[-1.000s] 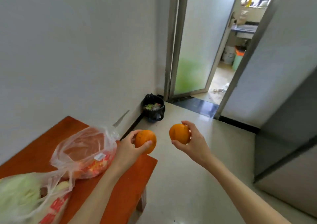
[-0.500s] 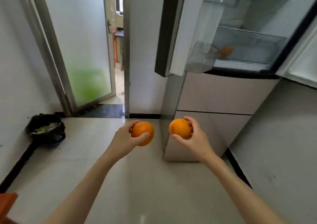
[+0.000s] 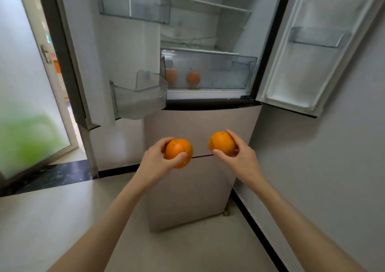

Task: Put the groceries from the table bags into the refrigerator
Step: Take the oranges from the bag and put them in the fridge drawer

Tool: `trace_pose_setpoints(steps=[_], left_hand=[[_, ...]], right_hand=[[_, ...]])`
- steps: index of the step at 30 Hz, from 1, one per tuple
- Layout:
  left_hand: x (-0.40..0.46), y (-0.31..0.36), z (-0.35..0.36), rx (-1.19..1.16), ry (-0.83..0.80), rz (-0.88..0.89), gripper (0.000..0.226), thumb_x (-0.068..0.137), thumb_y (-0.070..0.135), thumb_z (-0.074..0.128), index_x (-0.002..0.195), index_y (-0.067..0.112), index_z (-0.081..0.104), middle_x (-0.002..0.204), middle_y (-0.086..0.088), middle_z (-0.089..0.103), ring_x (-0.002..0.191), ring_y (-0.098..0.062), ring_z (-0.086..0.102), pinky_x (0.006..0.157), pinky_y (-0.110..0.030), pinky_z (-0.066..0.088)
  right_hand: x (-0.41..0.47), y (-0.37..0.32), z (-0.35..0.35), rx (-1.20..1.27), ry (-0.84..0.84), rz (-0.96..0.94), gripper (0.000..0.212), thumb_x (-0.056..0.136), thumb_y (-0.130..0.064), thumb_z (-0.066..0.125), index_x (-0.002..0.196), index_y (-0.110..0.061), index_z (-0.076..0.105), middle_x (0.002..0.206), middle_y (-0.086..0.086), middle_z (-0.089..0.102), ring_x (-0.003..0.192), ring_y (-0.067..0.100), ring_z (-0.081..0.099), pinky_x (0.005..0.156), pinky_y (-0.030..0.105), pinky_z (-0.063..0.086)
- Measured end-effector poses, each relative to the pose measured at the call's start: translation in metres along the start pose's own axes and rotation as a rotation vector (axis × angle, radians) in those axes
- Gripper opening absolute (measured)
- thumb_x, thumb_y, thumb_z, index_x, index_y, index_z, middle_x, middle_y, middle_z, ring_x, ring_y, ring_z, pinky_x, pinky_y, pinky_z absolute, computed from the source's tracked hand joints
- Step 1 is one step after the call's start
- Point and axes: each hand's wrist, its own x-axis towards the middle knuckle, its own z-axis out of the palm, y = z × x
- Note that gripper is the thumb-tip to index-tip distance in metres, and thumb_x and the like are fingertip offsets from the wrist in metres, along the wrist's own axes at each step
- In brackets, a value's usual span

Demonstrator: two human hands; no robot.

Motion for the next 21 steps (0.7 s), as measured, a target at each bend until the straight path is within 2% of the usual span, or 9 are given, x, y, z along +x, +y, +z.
trace_pose_setpoints(steps=[4, 8, 11, 14, 19, 21], left_hand=[[0.079, 0.015, 0.026, -0.042, 0.084, 0.065, 0.055, 0.078, 0.034, 0.070, 0.127, 0.023, 0.047, 0.114, 0.006, 0.052, 0.101, -0.015, 0.055, 0.082, -0.026, 0.045], [0.163, 0.031, 0.048, -0.055, 0.188, 0.128, 0.058, 0.079, 0.033, 0.070, 0.130, 0.019, 0.046, 0.121, 0.002, 0.045, 0.105, -0.013, 0.050, 0.088, -0.026, 0.042], [0.225, 0.048, 0.060, -0.097, 0.265, 0.139, 0.056, 0.081, 0.031, 0.068, 0.131, 0.018, 0.046, 0.124, -0.002, 0.043, 0.104, -0.012, 0.047, 0.092, -0.027, 0.041], [0.274, 0.060, 0.073, -0.107, 0.305, 0.194, 0.059, 0.082, 0.031, 0.066, 0.134, 0.017, 0.042, 0.127, -0.001, 0.041, 0.110, -0.015, 0.048, 0.093, -0.026, 0.040], [0.342, 0.072, 0.082, 0.006, 0.359, 0.264, 0.063, 0.080, 0.030, 0.069, 0.136, 0.016, 0.043, 0.132, -0.004, 0.046, 0.118, -0.018, 0.047, 0.098, -0.029, 0.039], [0.370, 0.080, 0.078, 0.035, 0.393, 0.315, 0.061, 0.078, 0.028, 0.071, 0.133, 0.017, 0.047, 0.129, -0.005, 0.049, 0.115, -0.019, 0.050, 0.097, -0.030, 0.041]], right_hand=[[0.071, 0.016, -0.017, 0.023, 0.063, -0.042, 0.069, 0.081, -0.034, 0.069, 0.140, -0.028, 0.033, 0.131, -0.005, 0.040, 0.110, 0.011, 0.044, 0.088, 0.025, 0.041], [0.154, 0.024, -0.032, 0.036, 0.131, -0.092, 0.059, 0.079, -0.033, 0.071, 0.128, -0.030, 0.038, 0.120, -0.008, 0.041, 0.101, 0.011, 0.047, 0.073, 0.014, 0.040], [0.220, 0.030, -0.040, 0.024, 0.153, -0.123, 0.057, 0.079, -0.035, 0.070, 0.127, -0.031, 0.040, 0.120, -0.007, 0.043, 0.102, 0.012, 0.048, 0.077, 0.020, 0.041], [0.275, 0.035, -0.045, 0.077, 0.161, -0.158, 0.056, 0.081, -0.036, 0.067, 0.130, -0.031, 0.041, 0.125, -0.006, 0.044, 0.106, 0.013, 0.049, 0.076, 0.016, 0.042], [0.355, 0.037, -0.046, 0.119, 0.206, -0.210, 0.057, 0.083, -0.033, 0.066, 0.134, -0.031, 0.042, 0.128, -0.007, 0.042, 0.108, 0.012, 0.049, 0.092, 0.030, 0.044], [0.388, 0.034, -0.048, 0.146, 0.237, -0.238, 0.053, 0.083, -0.031, 0.068, 0.131, -0.028, 0.045, 0.123, -0.007, 0.046, 0.107, 0.014, 0.051, 0.091, 0.029, 0.044]])
